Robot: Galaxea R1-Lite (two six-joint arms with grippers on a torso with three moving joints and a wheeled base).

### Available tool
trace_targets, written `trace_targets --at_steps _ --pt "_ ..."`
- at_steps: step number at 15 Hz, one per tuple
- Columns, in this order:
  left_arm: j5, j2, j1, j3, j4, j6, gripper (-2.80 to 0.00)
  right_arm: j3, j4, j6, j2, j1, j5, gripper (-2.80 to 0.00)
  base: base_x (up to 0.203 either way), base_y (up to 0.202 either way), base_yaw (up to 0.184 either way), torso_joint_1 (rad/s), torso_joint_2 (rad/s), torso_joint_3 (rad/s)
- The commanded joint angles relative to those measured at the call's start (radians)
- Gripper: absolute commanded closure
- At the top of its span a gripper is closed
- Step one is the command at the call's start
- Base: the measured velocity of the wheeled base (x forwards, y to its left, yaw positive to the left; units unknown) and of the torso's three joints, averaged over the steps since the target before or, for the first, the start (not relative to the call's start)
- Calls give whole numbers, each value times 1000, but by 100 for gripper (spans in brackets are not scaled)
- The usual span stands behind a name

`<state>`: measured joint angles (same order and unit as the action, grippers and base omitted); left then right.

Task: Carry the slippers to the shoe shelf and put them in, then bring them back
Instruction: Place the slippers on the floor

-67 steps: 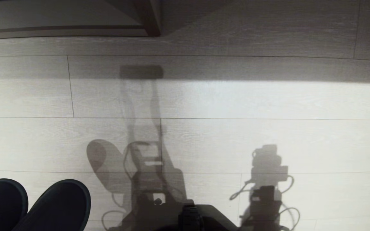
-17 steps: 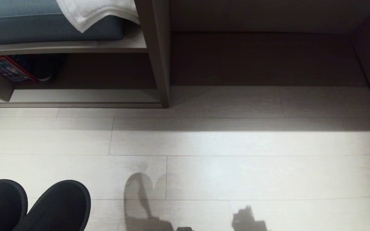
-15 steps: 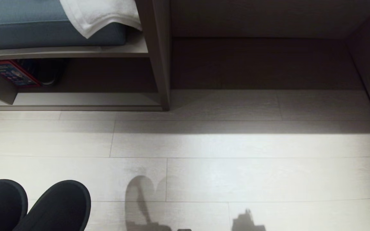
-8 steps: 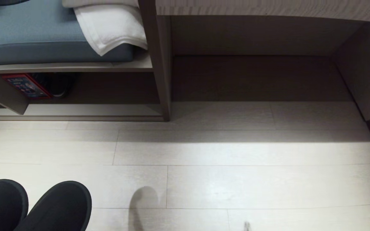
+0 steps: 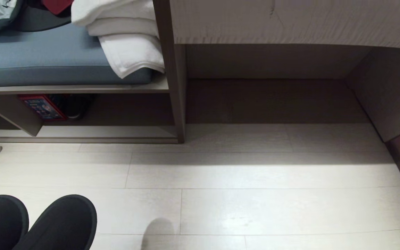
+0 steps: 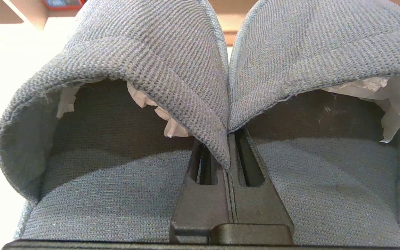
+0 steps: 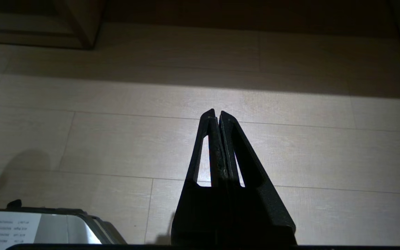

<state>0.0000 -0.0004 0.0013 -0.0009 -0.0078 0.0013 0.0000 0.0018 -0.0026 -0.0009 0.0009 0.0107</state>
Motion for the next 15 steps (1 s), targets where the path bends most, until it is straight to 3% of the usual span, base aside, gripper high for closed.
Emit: trace_targets --at_steps 1,15 --pt "-1 0 0 -1 -1 0 0 0 0 0 -1 -1 0 0 0 0 0 2 5 198" --pt "-2 1 0 -1 -1 2 0 0 0 0 -1 0 0 0 0 0 0 1 2 203"
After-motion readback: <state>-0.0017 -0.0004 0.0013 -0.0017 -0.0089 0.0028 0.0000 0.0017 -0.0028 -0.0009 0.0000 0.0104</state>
